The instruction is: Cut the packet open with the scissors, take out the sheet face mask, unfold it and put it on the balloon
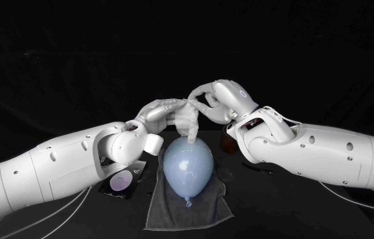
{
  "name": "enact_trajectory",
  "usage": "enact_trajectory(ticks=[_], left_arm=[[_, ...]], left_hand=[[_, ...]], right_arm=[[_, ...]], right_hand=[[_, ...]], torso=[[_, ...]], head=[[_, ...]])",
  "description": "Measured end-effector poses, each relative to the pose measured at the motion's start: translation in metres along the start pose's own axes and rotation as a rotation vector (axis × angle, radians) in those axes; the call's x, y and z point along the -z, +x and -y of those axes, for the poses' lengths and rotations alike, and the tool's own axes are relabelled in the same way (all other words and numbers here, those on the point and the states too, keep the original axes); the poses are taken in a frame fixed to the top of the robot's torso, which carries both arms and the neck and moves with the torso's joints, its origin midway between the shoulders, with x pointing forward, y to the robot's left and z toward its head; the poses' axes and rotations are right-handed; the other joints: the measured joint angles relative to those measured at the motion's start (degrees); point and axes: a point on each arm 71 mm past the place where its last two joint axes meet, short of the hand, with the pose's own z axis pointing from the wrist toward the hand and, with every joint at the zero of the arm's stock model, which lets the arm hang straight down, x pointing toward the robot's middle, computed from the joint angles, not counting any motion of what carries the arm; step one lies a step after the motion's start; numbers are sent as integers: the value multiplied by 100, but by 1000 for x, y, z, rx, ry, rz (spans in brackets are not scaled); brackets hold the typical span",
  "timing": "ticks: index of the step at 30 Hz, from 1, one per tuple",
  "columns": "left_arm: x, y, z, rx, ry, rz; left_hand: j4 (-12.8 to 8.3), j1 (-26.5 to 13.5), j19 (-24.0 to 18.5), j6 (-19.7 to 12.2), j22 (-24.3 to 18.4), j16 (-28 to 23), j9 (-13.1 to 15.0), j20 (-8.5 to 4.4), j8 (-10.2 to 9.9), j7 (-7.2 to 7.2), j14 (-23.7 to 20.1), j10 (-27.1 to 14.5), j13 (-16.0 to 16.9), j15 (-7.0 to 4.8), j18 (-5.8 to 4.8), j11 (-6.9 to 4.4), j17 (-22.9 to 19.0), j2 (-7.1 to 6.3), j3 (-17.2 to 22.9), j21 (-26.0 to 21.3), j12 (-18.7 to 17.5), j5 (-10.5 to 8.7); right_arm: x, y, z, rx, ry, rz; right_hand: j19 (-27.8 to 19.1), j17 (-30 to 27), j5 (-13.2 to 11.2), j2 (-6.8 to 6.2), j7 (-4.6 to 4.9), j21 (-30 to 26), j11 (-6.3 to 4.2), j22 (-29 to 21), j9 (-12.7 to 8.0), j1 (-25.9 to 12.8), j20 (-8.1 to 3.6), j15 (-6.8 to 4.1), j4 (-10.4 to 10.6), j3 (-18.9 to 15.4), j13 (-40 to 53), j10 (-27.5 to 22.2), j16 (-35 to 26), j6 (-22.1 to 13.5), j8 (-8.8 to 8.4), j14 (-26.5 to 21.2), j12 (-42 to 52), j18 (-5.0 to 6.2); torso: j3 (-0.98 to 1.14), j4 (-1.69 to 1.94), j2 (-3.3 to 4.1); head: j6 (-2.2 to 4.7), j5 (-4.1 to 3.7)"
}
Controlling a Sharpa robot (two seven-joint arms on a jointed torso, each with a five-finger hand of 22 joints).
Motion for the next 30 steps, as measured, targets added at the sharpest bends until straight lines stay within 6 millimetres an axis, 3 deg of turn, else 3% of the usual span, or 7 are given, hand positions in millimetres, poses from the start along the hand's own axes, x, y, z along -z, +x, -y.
enact_trajectory(ticks=[9,13,20,26,30], left_arm=[[0,-2,1,-31,4,-4],[0,0,1,-60,9,-17],[-1,5,1,-111,19,-50],[-1,7,1,-144,28,-67],[-1,8,2,-159,34,-73]], left_hand=[[-49,18,0,0,0,-49,-20,0,0,0,-22,-21,-8,17,-3,21,0,-18,-50,1,0,20],[-129,98,-15,3,4,-60,-84,-15,-90,3,-41,-32,-9,-1,-4,27,-1,-42,-130,2,0,20],[-398,392,-38,147,69,-87,-267,-46,-324,63,-38,-38,-6,-4,-5,17,34,24,-397,79,0,20],[-682,629,72,373,224,-51,-467,-197,-594,20,164,192,27,-123,-9,-63,89,93,-680,360,92,19],[-1010,803,-20,599,447,14,-626,-343,-828,-19,256,289,26,-167,-49,-96,125,182,-747,687,133,19]], right_arm=[[-3,-8,1,-43,31,17],[-11,-14,4,-68,64,14],[-27,-21,13,-129,148,-61],[-35,-19,16,-185,205,-157],[-38,-19,17,-209,229,-200]], right_hand=[[0,3,-15,37,4,13,0,0,34,-36,0,-20,7,83,-1,0,-2,-28,57,-20,41,-33],[0,4,-22,37,-2,-25,0,0,49,-35,0,-20,16,93,-2,-1,-10,-39,78,-20,41,-34],[0,4,-26,61,2,-130,0,-4,69,-60,0,-19,30,107,-5,-1,4,-64,105,-21,41,-37],[-1,4,-35,75,0,-191,0,-4,80,-76,1,-19,30,106,-2,-1,4,-81,135,-21,40,-38],[-1,1,-37,81,2,-191,0,-3,85,-83,1,-19,30,106,-1,-1,3,-86,141,-21,40,-38]], torso=[[1,-1,-3],[1,0,-3],[-1,1,-2],[-1,2,0],[-1,3,1]], head=[[13,-10],[24,-15],[35,-24],[42,-22],[51,-19]])
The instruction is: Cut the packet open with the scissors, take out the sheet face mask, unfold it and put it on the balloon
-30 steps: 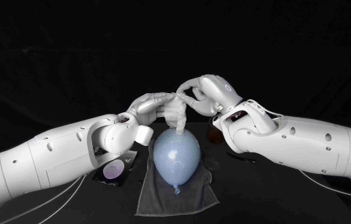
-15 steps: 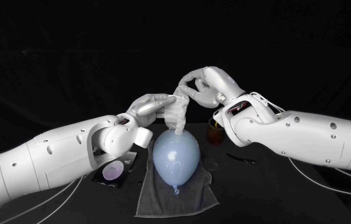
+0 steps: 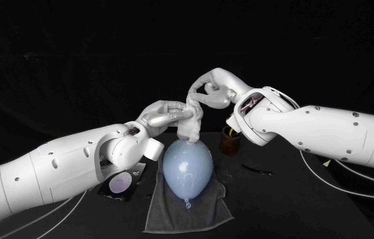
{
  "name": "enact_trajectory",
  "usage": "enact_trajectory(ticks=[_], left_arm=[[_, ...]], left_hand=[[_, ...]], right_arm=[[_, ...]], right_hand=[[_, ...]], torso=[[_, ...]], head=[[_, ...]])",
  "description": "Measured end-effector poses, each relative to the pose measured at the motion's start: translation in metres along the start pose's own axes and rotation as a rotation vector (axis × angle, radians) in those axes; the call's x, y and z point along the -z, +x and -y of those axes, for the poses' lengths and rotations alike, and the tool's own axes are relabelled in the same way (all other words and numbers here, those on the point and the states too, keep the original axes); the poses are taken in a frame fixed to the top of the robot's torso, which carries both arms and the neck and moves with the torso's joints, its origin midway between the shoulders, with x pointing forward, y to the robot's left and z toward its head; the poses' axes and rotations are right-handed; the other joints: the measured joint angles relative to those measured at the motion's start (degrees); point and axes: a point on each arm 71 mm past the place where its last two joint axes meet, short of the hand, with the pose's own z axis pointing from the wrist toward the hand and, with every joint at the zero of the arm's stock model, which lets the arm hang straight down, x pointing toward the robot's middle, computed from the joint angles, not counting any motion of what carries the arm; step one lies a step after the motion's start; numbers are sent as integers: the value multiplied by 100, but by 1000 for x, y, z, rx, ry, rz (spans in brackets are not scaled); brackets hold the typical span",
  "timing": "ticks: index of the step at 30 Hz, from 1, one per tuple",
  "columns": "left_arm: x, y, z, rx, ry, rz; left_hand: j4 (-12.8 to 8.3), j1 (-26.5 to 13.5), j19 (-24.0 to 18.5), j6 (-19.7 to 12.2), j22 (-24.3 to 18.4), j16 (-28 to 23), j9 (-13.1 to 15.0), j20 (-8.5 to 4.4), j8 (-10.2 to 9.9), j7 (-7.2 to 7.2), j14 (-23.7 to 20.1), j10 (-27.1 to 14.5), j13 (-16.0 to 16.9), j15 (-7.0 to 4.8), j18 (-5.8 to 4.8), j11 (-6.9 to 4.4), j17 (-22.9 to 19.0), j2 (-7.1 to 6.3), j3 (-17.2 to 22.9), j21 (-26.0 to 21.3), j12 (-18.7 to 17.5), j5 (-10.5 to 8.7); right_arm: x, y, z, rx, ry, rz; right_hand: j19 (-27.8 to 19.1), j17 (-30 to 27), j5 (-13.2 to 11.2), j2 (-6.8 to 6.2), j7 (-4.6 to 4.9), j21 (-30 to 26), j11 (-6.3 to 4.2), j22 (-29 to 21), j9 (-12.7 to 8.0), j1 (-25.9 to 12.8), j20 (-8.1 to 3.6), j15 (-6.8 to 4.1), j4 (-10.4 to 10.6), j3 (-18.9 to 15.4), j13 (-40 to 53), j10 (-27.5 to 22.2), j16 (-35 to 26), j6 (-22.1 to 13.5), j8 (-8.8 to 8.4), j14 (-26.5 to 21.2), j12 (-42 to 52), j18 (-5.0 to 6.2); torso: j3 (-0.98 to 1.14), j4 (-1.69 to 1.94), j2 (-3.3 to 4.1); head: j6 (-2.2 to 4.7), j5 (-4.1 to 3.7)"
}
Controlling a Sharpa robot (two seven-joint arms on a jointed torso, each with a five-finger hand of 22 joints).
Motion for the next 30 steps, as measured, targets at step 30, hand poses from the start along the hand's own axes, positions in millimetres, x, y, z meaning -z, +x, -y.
enact_trajectory(ticks=[30], left_arm=[[4,-6,2,-44,17,23]], left_hand=[[-896,168,-1450,-229,1281,321,-696,-233,-1211,147,-429,-580,-44,153,-303,220,250,-205,203,1653,12,54]], right_arm=[[16,-18,-4,-153,57,27]], right_hand=[[-1,4,22,-2,5,92,0,-1,72,0,1,2,-75,73,-1,-1,0,-67,101,-2,115,-39]], torso=[[7,-6,-1]], head=[[24,-27]])
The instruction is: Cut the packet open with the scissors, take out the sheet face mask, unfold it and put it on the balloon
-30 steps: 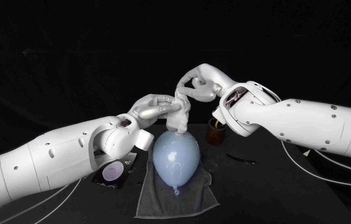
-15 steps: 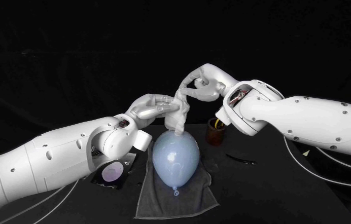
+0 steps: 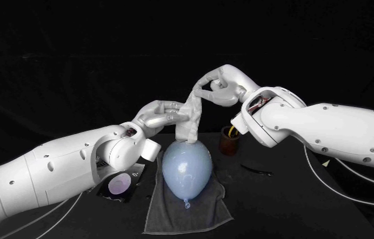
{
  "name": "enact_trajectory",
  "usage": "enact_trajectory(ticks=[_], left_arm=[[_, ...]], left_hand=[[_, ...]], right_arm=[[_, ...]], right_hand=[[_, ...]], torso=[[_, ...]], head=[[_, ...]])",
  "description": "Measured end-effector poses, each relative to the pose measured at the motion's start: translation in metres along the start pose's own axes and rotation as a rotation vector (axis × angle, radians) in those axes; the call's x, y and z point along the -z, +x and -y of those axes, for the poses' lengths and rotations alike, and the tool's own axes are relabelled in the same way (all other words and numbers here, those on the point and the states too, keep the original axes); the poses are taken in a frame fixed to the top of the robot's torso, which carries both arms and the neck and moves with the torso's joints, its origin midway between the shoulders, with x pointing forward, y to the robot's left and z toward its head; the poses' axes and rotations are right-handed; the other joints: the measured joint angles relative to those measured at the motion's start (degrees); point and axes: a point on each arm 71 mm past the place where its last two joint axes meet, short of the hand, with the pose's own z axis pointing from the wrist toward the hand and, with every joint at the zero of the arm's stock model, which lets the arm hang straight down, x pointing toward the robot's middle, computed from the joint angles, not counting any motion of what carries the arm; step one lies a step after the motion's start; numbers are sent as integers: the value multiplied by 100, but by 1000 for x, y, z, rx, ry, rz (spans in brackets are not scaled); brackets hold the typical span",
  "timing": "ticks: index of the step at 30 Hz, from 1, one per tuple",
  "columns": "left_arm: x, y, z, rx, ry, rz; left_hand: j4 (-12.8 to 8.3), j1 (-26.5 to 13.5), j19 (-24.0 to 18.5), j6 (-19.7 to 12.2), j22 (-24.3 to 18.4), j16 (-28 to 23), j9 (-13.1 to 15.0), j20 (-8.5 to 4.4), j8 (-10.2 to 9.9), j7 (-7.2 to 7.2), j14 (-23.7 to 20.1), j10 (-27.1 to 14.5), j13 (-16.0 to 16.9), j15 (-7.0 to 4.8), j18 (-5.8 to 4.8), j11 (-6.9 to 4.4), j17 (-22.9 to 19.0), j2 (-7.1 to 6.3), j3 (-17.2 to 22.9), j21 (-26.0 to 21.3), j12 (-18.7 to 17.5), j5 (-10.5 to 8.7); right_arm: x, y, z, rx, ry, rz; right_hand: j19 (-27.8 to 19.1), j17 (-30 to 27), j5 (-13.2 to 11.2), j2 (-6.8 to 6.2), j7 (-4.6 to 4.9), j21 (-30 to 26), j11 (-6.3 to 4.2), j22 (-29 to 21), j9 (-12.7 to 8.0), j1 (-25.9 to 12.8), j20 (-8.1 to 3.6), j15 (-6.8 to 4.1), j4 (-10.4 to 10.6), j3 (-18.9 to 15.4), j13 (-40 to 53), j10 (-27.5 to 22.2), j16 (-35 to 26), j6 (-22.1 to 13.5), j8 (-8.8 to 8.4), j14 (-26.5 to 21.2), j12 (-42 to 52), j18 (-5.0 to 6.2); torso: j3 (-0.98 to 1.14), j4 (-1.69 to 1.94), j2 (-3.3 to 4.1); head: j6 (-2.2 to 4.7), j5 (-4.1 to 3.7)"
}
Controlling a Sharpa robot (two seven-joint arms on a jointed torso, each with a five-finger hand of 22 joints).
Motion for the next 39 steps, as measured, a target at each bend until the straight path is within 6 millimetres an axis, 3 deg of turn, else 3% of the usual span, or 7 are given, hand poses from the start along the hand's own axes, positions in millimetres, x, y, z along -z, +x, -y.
enact_trajectory(ticks=[4,7,12,16,21,33,39], left_arm=[[0,2,0,1,-5,-24],[0,3,-1,0,-8,-42],[0,5,-1,-6,-12,-68],[-1,5,1,-13,-8,-74],[-3,4,5,-21,1,-74],[-8,1,16,-21,50,-46],[-9,-4,20,-15,72,-24]], left_hand=[[-10,-368,-442,-342,-93,6,-40,250,-87,-66,-546,-436,-5,210,-186,142,15,-196,10,-225,-79,-16],[212,-843,-779,-590,-477,180,-1,550,-24,-100,-1073,-764,37,332,-187,214,109,-412,-178,-800,4,-16],[650,-1335,-1129,-835,-980,408,119,866,182,-142,-1686,-1086,81,451,-188,289,207,-732,-877,-1526,213,-16],[1029,-1171,-1267,-1050,-1372,817,245,893,486,-176,-2085,-1352,153,486,-97,330,264,-569,-1759,-2017,597,-16],[1296,-1039,-1020,-1059,-1495,1105,318,891,704,-192,-2163,-1409,194,483,-93,326,271,-436,-2148,-2119,885,-16],[1579,-756,-421,-566,-1562,1382,266,874,853,-121,-2027,-1239,199,348,11,158,134,-154,-2111,-2052,1205,-16],[1798,-692,55,-214,-1601,1477,99,881,710,-77,-1648,-1070,72,228,273,36,-36,-99,-1747,-2019,1233,-16]], right_arm=[[1,-1,-2,-17,-7,19],[1,-2,-3,-23,-10,29],[2,-3,-4,-34,-11,39],[2,-4,-4,-39,-9,40],[2,-4,-4,-44,-6,40],[1,-2,-4,-51,-2,29],[1,-2,-4,-52,0,27]], right_hand=[[0,0,-8,0,-10,1,0,0,2,0,0,0,-6,6,1,0,0,-9,22,0,0,0],[0,-1,-11,0,-24,1,0,1,5,0,0,8,-6,6,2,0,-3,5,23,-8,0,-1],[0,-5,-11,-1,-32,0,0,3,10,0,0,9,-6,5,2,0,-5,10,22,-9,0,-1],[0,-5,-19,-1,-40,-1,0,4,12,0,0,9,-6,5,1,0,-7,1,45,-9,0,-2],[0,-4,-22,-31,-41,-1,0,5,12,-29,0,9,-22,21,0,0,-10,-1,66,-9,20,-2],[0,0,3,-29,-25,-2,0,4,17,-27,0,-6,-23,21,-1,0,0,9,66,7,20,-3],[0,0,4,-21,-19,-2,0,1,20,-19,0,-6,-23,20,1,0,-3,3,63,6,20,-3]], torso=[[-3,0,0],[-6,1,0],[-8,3,0],[-8,4,0],[-7,4,1],[-3,3,1],[-3,2,1]], head=[[3,-3],[7,-5],[14,-9],[26,-7],[37,2],[68,13],[80,19]])
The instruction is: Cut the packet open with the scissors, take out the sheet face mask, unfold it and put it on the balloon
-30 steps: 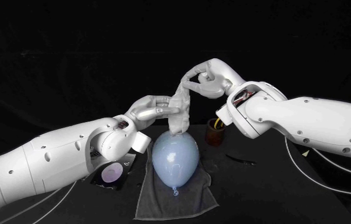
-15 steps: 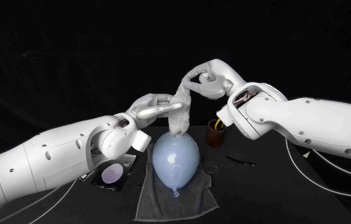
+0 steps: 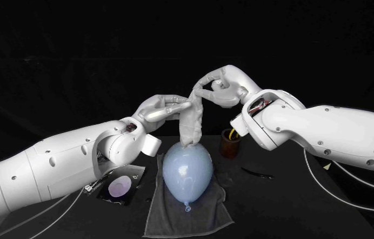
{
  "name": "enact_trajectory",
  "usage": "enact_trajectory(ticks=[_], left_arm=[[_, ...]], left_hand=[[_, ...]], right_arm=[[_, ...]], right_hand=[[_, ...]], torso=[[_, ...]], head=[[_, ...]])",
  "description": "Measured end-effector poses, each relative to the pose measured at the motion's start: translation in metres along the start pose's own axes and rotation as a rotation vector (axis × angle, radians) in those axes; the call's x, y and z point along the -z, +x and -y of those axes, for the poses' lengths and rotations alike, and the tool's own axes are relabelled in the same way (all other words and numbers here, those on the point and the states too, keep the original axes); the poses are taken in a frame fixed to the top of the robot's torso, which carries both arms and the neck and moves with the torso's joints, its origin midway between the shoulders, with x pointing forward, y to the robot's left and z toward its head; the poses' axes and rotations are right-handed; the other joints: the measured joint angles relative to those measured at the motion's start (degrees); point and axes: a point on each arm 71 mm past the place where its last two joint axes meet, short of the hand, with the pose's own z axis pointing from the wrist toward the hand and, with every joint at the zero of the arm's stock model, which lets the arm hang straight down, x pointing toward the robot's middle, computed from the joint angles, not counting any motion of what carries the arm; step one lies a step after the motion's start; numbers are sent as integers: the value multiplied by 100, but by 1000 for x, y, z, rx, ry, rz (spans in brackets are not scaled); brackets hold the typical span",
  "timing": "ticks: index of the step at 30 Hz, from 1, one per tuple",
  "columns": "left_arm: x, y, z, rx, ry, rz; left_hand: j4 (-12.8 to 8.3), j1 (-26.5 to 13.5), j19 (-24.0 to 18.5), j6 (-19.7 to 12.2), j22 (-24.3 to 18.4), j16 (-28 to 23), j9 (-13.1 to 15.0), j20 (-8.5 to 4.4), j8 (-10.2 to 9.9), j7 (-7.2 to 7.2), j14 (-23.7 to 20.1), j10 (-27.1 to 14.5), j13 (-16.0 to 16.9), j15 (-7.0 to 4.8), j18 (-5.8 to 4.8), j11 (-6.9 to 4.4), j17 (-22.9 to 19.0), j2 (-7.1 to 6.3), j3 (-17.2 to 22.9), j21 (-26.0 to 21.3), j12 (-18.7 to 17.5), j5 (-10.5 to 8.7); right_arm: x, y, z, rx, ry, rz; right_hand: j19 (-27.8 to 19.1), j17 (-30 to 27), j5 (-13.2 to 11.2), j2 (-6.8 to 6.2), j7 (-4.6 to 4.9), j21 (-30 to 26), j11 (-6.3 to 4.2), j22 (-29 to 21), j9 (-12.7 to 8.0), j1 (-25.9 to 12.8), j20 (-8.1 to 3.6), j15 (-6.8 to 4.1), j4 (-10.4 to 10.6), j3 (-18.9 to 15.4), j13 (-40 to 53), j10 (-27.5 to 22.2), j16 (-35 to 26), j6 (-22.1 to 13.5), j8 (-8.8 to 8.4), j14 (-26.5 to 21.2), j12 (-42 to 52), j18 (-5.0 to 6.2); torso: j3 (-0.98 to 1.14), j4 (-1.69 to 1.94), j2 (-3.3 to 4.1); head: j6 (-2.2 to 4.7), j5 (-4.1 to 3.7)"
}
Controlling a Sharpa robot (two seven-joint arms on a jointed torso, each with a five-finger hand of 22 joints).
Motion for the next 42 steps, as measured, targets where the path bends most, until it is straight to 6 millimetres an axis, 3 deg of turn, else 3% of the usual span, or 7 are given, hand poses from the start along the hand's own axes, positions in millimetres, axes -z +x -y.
enact_trajectory(ticks=[12,26,29,32,35,39,42], left_arm=[[2,-9,1,0,-4,20],[4,-13,0,8,-24,5],[4,-12,0,8,-26,0],[2,-9,-1,5,-26,-7],[1,-6,-1,1,-25,-14],[-2,-3,-1,-9,-24,-20],[-3,-2,-2,-19,-23,-17]], left_hand=[[357,118,526,545,-85,-22,-70,-70,-34,-112,688,497,-69,-208,96,-174,-193,-118,609,60,-91,0],[588,104,751,582,-131,-210,-57,-112,-35,-128,901,692,-69,-235,92,-202,-287,-176,840,32,-296,0],[568,-8,736,385,-157,-299,-121,-96,-188,-23,918,673,-72,-193,90,-144,-319,-614,653,-67,-403,0],[616,-90,402,121,-174,-586,-202,-16,-383,32,612,437,-80,-57,88,-18,-424,-824,433,-323,-579,0],[633,-97,-5,-112,-177,-840,-251,2,-539,0,354,280,-80,63,76,107,-527,-844,267,-547,-712,0],[634,16,-964,-361,-223,-1235,-318,20,-719,-49,-15,-128,-80,267,-145,298,-720,-791,-76,-849,-964,0],[635,131,-1075,-453,-227,-1367,-345,11,-792,-45,-53,-208,-80,305,-145,358,-799,-734,-290,-873,-999,0]], right_arm=[[0,-2,3,1,6,5],[0,-3,3,-2,9,7],[0,-3,3,-3,9,6],[0,-2,2,-5,8,4],[0,-1,2,-7,8,3],[-1,0,1,-11,6,-2],[-1,1,1,-13,7,-4]], right_hand=[[0,-4,-2,13,3,0,0,1,9,14,0,2,-6,-7,-1,0,-16,-4,-26,-2,-3,-1],[0,-4,-14,13,-11,-1,0,4,15,14,0,4,-6,-8,-3,0,3,-10,0,-4,-15,-2],[0,-3,-14,13,-11,-1,0,4,16,13,0,4,-6,-8,-1,0,2,-11,0,-4,-15,-2],[0,0,-14,13,-11,-1,0,3,17,13,0,4,-6,-8,-1,0,0,-11,0,-5,-16,-2],[0,0,-15,12,-12,-1,0,3,17,13,0,5,-6,-8,0,0,-1,-12,-1,-5,-16,-2],[0,0,-23,12,-12,-1,0,1,19,13,0,5,-6,-9,0,0,-2,-13,2,-5,2,-3],[0,0,-25,12,-20,-1,0,-1,19,13,0,5,-6,-9,0,0,-15,-22,27,-5,8,-3]], torso=[[-1,3,-1],[-3,1,0],[-2,1,0],[-1,2,0],[-1,1,0],[0,0,-1],[0,-1,-1]], head=[[-15,-3],[-19,-2],[-20,-3],[-21,-4],[-21,-4],[-17,3],[-5,7]])
